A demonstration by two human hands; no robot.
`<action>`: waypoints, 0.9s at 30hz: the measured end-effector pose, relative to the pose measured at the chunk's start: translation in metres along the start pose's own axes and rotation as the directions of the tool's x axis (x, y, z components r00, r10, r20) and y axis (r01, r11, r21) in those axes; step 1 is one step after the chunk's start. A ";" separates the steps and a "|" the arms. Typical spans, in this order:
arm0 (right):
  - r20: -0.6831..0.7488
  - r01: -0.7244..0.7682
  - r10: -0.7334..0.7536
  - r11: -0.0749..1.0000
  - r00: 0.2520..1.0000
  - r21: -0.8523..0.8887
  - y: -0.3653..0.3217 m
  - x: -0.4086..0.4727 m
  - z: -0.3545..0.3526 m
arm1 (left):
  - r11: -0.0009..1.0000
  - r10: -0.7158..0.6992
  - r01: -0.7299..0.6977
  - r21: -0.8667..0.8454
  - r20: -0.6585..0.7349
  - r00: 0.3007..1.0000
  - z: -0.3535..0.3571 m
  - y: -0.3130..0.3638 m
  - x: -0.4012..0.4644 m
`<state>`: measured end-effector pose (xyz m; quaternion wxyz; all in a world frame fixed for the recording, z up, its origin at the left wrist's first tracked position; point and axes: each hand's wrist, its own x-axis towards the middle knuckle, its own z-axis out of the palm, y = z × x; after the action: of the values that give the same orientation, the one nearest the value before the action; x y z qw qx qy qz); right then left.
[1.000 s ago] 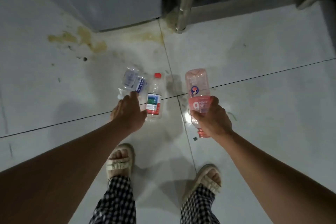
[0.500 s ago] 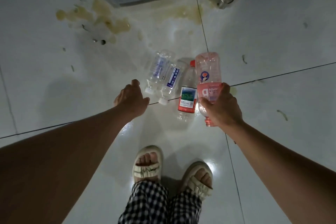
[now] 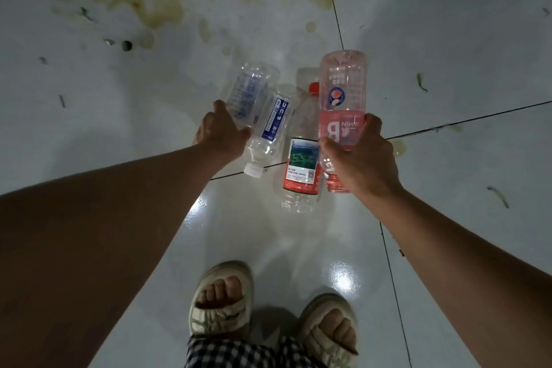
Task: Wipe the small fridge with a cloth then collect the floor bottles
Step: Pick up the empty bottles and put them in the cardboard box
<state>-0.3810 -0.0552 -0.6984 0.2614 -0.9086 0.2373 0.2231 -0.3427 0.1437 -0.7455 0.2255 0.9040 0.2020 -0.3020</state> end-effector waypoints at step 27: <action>-0.017 0.163 -0.166 0.978 0.986 -0.127 -0.121 -0.176 -0.289 | 0.979 0.165 -0.145 0.143 -0.139 0.977 -0.277 0.138 -0.248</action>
<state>-0.3724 -0.0772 -0.3393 0.2182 -0.9427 0.1504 0.2028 -0.3302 0.1206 -0.3495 0.1723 0.9500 0.1268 -0.2274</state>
